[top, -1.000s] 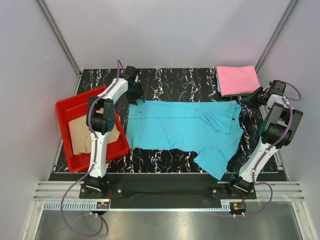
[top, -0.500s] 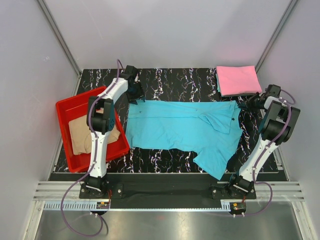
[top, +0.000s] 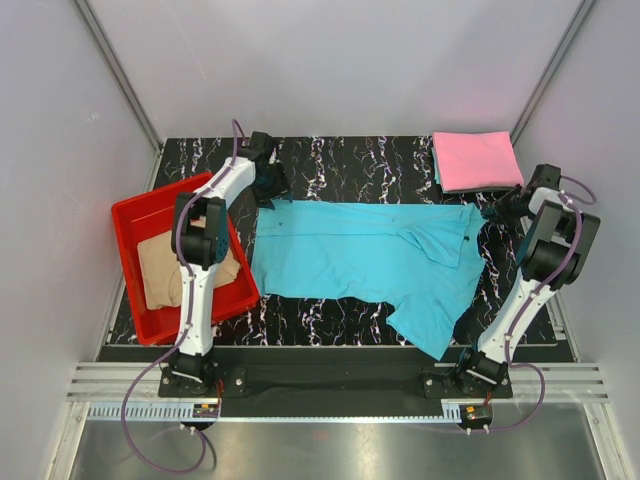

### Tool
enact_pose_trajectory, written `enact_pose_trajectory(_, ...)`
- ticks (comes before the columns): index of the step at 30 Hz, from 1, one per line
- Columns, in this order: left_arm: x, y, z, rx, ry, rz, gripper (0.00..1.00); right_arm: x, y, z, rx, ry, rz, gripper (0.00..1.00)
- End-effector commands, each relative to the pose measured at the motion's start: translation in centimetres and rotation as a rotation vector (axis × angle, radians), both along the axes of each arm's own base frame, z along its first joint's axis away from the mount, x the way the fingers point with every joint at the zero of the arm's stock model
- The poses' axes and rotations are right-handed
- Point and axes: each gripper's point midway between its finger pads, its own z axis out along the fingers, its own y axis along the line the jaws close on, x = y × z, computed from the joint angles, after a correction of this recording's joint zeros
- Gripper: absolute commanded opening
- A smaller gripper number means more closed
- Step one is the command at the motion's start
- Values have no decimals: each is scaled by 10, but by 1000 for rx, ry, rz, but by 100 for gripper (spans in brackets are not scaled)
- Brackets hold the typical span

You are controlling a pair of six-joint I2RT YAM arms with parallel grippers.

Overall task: Fold and stack the t-shirts
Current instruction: Fold the tshirt

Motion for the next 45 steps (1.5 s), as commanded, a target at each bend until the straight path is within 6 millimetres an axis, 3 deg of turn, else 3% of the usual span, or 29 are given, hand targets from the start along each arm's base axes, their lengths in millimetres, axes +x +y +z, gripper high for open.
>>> enact_pose_trajectory(1, 0, -1, 23, -13, -4, -27, 65, -5, -19, 24, -100, 13, -25, 22)
enact_pose_trajectory(6, 6, 3, 71, 3, -94, -47, 69, -21, -21, 73, -211, 60, -62, 30)
enact_pose_trajectory(7, 6, 3, 87, -2, -128, -48, 69, -21, -13, 81, -229, 62, -43, 31)
enact_pose_trajectory(9, 0, -2, 96, -39, -133, -64, 69, -32, -1, 97, -297, 85, 5, 31)
enact_pose_trajectory(11, -8, -8, 107, -74, -149, -86, 69, -42, 22, 99, -383, 138, 90, 31)
enact_pose_trajectory(12, -10, -12, 121, -104, -179, -105, 69, -41, 36, 111, -403, 106, 140, 29)
enact_pose_trajectory(13, -17, -13, 116, -112, -163, -115, 69, -46, 52, 107, -419, 105, 230, 29)
enact_pose_trajectory(14, -21, -14, 117, -124, -161, -123, 70, -41, 89, 111, -423, 63, 345, 28)
enact_pose_trajectory(15, -25, -17, 124, -151, -171, -140, 70, -41, 107, 118, -437, 28, 410, 28)
enact_pose_trajectory(16, -32, -16, 117, -156, -147, -139, 70, -46, 127, 112, -463, 27, 512, 27)
enact_pose_trajectory(17, -37, -14, 116, -164, -137, -138, 70, -48, 165, 112, -452, -11, 628, 25)
enact_pose_trajectory(20, -52, -12, 114, -187, -128, -141, 70, -53, 199, 97, -551, -48, 823, 19)
enact_pose_trajectory(21, -56, -14, 123, -207, -147, -148, 70, -64, 217, 86, -596, -44, 890, 17)
enact_pose_trajectory(22, -65, -12, 115, -214, -122, -147, 70, -63, 220, 87, -646, -59, 925, 17)
enact_pose_trajectory(24, -74, -13, 128, -239, -149, -155, 70, -63, 230, 88, -678, -92, 987, 17)
enact_pose_trajectory(28, -92, -7, 132, -237, -173, -137, 70, -66, 237, 83, -681, -129, 1084, 20)
enact_pose_trajectory(30, -93, -7, 143, -255, -211, -122, 70, -69, 240, 78, -672, -133, 1139, 21)
enact_pose_trajectory(45, -95, -4, 148, -294, -205, -120, 70, -92, 236, 37, -693, 22, 1259, 20)
